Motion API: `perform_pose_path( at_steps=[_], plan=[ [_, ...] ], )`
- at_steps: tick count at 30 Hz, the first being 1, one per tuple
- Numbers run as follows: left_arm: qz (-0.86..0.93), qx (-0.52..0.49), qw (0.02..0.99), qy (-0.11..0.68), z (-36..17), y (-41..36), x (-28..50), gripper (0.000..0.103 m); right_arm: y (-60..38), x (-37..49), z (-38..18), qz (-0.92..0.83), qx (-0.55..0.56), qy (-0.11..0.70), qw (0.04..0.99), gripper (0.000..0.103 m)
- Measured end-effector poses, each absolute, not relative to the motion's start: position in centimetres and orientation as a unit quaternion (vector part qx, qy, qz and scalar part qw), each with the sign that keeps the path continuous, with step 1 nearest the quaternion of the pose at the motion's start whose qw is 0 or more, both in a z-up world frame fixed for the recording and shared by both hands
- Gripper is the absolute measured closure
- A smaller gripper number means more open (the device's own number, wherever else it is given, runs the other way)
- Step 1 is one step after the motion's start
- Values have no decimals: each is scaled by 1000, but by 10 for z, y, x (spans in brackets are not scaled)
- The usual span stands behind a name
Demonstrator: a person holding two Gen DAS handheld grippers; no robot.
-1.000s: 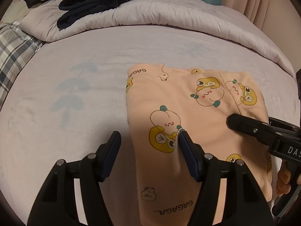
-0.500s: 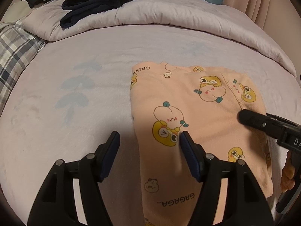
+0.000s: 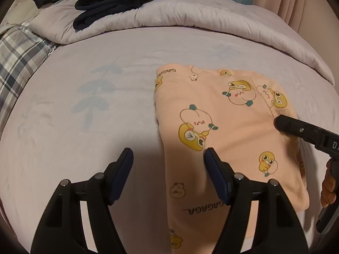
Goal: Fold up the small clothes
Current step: 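Open both grippers and release the folded shirt onto the bed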
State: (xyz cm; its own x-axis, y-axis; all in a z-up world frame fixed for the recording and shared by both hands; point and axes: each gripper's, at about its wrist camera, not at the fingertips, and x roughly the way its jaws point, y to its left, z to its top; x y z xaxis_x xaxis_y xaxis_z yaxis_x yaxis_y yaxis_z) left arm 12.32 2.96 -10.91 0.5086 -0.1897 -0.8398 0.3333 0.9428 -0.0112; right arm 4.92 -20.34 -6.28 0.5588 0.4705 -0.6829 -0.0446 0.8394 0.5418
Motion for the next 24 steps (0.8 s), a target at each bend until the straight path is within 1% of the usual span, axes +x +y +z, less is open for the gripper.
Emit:
perform_pose_path(
  at_steps=[12,24],
  plan=[
    [-144,78,864,476,-110,36,108,31,-208,40,-58,139,226,444,856,64],
    [-139,79,860,484,-111,43,91,31,-197,28,-54,169,216,441,855,64]
  ],
)
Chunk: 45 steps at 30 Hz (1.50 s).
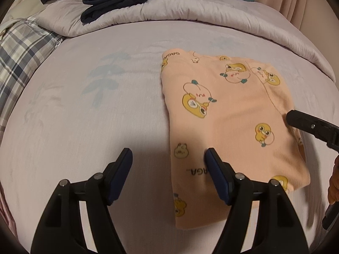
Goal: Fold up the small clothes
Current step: 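Open both grippers and release the folded shirt onto the bed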
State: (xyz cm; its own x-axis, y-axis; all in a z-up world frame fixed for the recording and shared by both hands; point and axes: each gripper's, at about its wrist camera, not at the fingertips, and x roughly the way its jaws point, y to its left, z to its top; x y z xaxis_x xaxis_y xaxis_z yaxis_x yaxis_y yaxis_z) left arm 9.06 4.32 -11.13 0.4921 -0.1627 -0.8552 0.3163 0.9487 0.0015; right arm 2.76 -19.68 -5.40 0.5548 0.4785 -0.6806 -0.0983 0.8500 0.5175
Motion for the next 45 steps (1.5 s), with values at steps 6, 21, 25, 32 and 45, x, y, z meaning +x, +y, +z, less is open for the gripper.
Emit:
perform_pose_path(
  at_steps=[6,21,25,32,45],
  plan=[
    [-138,77,858,489,-114,46,83,31,-193,22,-57,169,200,450,854,64],
    [-133,70,853,500,-121,53,67,31,-190,9,-63,150,163,469,855,64],
    [-133,67,853,500,-118,55,60,33,-191,5,-58,146,163,464,858,64],
    [-135,60,856,495,-105,57,47,33,-190,-9,-45,146,148,450,868,64],
    [-142,46,864,481,-80,57,25,24,-185,-29,-25,147,146,431,878,48]
  ],
)
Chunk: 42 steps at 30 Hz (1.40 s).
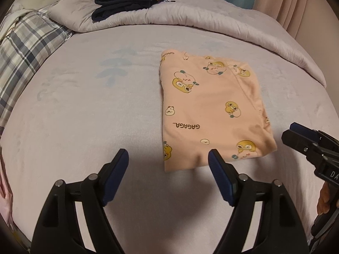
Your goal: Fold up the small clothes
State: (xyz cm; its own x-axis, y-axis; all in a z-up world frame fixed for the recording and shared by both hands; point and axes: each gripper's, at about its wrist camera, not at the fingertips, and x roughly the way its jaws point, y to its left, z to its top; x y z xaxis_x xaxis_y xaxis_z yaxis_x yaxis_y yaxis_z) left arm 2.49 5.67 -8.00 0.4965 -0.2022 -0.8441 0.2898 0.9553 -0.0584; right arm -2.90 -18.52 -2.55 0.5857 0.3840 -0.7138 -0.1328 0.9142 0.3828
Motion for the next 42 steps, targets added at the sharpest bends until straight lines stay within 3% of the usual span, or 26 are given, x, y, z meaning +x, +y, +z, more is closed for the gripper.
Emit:
perform_pose_path(
  at_steps=[14,21,29,33,36,42],
  plan=[
    [-151,30,870,469,-56,57,5,17,-180,-47,-10,153,139,411,888,33],
    [-129,44,876,463,-45,56,-3,3,-180,-54,-2,152,133,402,893,27],
    [-138,46,878,456,-34,54,-15,1,-178,-60,6,149,126,395,898,13],
    [-141,47,879,453,-29,54,-20,1,-176,-63,10,151,122,391,900,11],
    [-141,44,881,450,-24,56,-24,1,-174,-65,13,149,117,387,902,2],
    [-134,38,885,444,-14,61,-32,1,-171,-70,23,146,109,374,909,1]
  ],
)
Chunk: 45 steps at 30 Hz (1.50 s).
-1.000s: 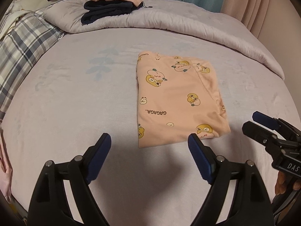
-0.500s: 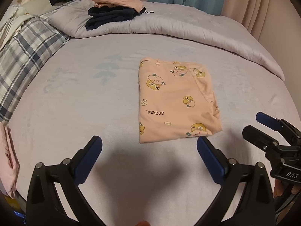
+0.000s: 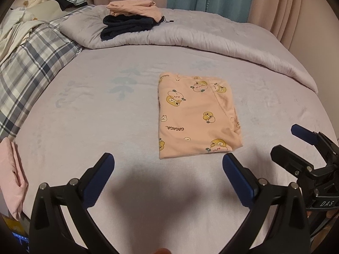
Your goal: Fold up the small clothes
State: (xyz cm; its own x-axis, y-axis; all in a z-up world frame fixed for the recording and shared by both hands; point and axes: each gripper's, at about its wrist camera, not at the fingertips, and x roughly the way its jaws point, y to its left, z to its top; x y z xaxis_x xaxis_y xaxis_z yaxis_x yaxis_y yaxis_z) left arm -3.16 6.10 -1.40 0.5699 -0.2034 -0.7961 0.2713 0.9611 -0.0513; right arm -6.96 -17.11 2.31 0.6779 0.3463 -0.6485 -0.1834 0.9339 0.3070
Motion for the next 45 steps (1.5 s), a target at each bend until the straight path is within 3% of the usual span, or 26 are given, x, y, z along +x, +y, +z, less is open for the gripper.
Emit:
perform_pose_path(
  at_steps=[45],
  plan=[
    [-122,46,894,429,5,71,-50,1,-162,-76,44,145,101,356,918,1]
  ],
)
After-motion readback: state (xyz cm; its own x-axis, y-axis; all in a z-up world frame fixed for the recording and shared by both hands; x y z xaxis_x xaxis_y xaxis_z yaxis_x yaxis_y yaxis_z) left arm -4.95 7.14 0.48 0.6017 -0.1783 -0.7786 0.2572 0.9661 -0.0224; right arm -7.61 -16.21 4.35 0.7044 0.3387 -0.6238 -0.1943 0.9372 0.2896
